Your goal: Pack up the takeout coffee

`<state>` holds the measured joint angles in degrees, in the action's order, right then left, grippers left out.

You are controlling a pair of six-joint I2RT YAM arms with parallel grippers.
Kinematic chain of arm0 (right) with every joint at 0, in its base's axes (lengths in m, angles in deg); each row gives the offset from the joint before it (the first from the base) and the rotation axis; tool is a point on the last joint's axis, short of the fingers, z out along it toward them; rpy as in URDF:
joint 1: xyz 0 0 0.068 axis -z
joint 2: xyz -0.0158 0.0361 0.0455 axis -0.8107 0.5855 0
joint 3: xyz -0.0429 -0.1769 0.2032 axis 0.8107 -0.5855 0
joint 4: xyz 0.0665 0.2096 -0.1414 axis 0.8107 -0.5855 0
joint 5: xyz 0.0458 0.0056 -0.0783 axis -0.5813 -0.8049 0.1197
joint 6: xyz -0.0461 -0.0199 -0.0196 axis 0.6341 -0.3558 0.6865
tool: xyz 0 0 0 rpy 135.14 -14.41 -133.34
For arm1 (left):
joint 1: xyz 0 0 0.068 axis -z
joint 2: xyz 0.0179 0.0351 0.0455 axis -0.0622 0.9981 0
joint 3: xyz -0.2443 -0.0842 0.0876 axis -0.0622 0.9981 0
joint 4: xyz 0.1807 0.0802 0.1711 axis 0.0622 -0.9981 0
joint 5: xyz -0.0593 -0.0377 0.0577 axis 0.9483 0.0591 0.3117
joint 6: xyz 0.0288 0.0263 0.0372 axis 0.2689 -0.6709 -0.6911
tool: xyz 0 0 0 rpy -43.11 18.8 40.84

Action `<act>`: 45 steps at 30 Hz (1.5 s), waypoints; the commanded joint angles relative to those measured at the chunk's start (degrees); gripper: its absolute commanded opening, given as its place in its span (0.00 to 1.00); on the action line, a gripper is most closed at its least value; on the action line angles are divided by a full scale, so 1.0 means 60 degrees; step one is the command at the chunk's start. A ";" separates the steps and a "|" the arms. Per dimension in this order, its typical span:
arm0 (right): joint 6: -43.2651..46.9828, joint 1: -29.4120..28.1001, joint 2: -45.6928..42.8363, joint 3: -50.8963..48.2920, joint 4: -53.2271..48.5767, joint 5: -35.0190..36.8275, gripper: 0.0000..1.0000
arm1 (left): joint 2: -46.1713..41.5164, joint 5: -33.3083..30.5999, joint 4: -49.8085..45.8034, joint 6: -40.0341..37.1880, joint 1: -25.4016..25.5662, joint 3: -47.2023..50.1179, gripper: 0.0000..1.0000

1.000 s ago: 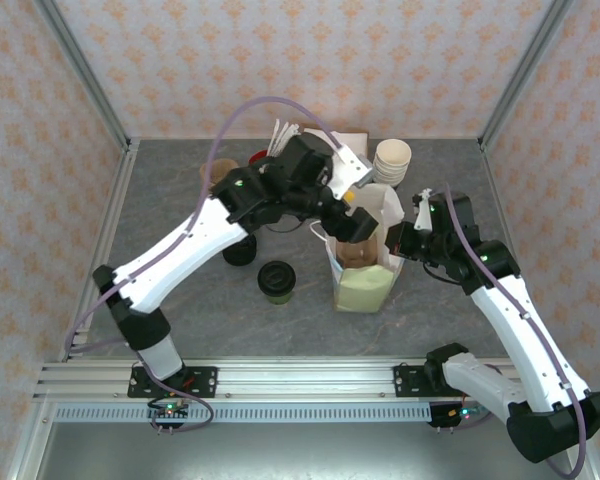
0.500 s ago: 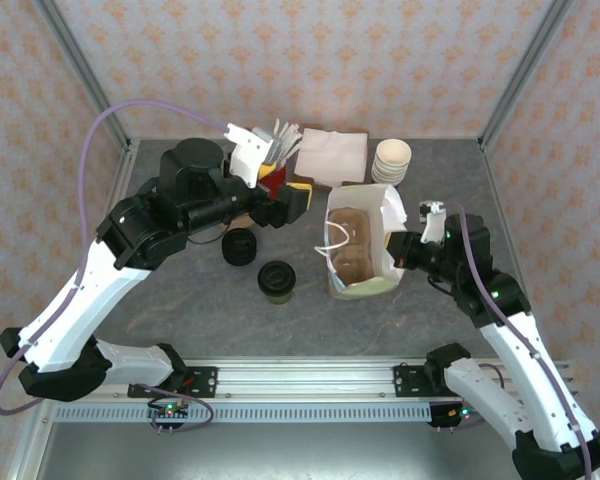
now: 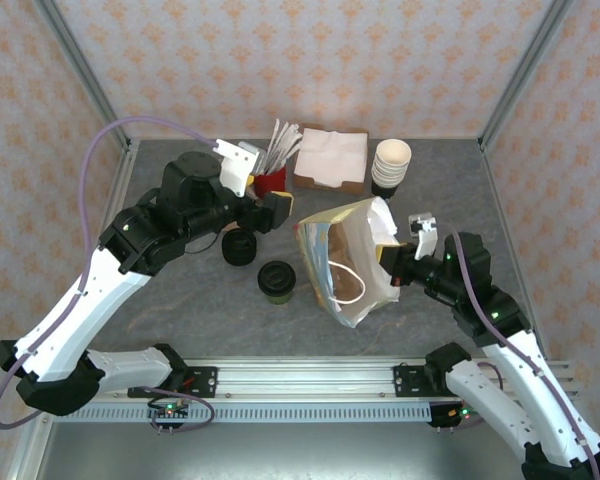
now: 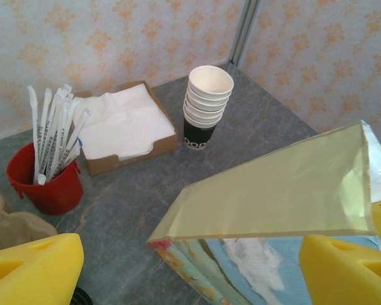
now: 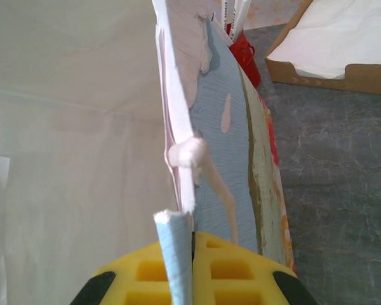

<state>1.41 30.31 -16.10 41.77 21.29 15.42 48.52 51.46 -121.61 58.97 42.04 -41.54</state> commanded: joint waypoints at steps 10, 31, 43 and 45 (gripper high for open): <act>-0.2221 -0.0064 0.0943 0.1108 -0.0777 0.1953 0.00 | 0.0367 -0.0088 0.0281 0.1133 -0.0222 0.0252 0.89; -0.4709 -0.0027 0.3014 0.2899 -0.3369 0.3075 0.56 | 0.0796 -0.0999 -0.0468 0.2797 -0.0163 0.2292 0.87; -0.2569 0.1228 0.4213 0.5350 -0.4846 0.2908 0.79 | 0.0069 -0.3284 -0.0691 0.2884 0.1084 0.3677 0.98; -0.2190 0.1306 0.4641 0.5756 -0.5126 0.2716 0.79 | -0.0093 -0.3279 -0.0441 0.2987 0.1168 0.4083 0.98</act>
<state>-17.19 37.50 8.99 73.39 -5.05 32.93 49.88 36.14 -124.82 75.25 48.36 -19.49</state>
